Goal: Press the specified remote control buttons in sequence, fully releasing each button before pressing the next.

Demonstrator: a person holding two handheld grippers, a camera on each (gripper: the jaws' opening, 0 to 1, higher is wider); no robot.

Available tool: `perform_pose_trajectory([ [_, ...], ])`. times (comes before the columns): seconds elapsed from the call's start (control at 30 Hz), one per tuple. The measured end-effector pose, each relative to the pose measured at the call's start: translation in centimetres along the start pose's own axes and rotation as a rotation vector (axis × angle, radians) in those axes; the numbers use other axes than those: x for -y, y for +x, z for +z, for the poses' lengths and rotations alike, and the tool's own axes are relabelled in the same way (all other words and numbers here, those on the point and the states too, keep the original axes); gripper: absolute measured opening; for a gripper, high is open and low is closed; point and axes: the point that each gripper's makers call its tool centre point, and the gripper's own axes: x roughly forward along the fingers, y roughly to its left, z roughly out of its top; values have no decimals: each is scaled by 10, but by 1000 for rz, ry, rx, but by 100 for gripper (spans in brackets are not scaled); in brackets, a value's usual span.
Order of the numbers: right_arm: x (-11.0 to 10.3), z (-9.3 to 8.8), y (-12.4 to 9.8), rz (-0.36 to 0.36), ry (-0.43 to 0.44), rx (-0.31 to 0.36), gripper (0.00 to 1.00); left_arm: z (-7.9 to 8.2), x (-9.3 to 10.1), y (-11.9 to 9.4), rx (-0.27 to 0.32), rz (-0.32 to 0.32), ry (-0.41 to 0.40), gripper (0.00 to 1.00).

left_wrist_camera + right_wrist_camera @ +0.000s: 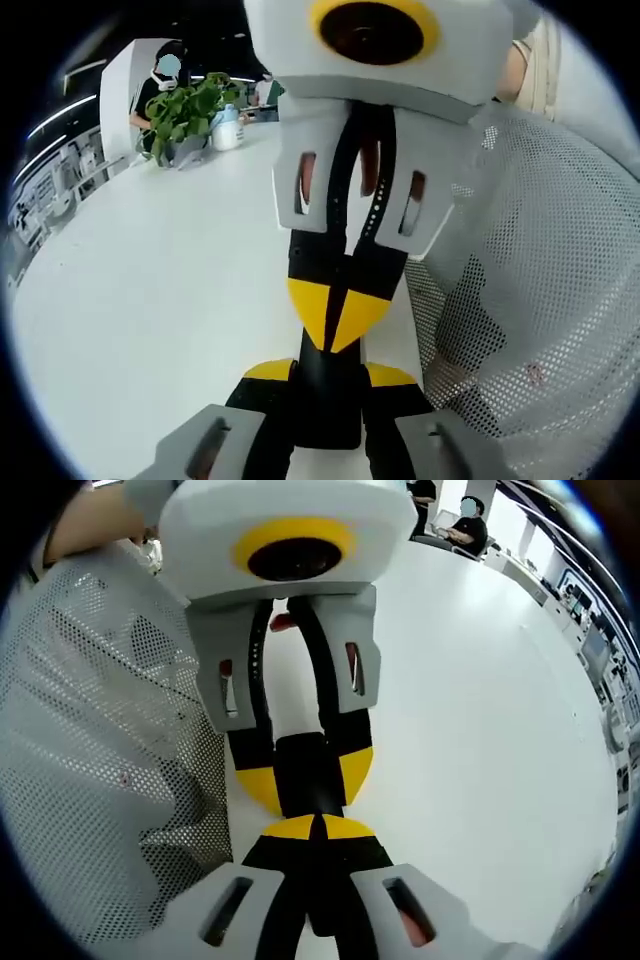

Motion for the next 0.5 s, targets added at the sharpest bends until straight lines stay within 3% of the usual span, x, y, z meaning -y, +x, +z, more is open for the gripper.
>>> perform_pose_trajectory([
  [0.3, 0, 0, 0, -32, 50, 4, 0, 0, 1, 1, -67, -4, 58, 25],
  [0.5, 2, 0, 0, -11, 94, -3, 0, -1, 0, 0, -47, -12, 36, 25],
])
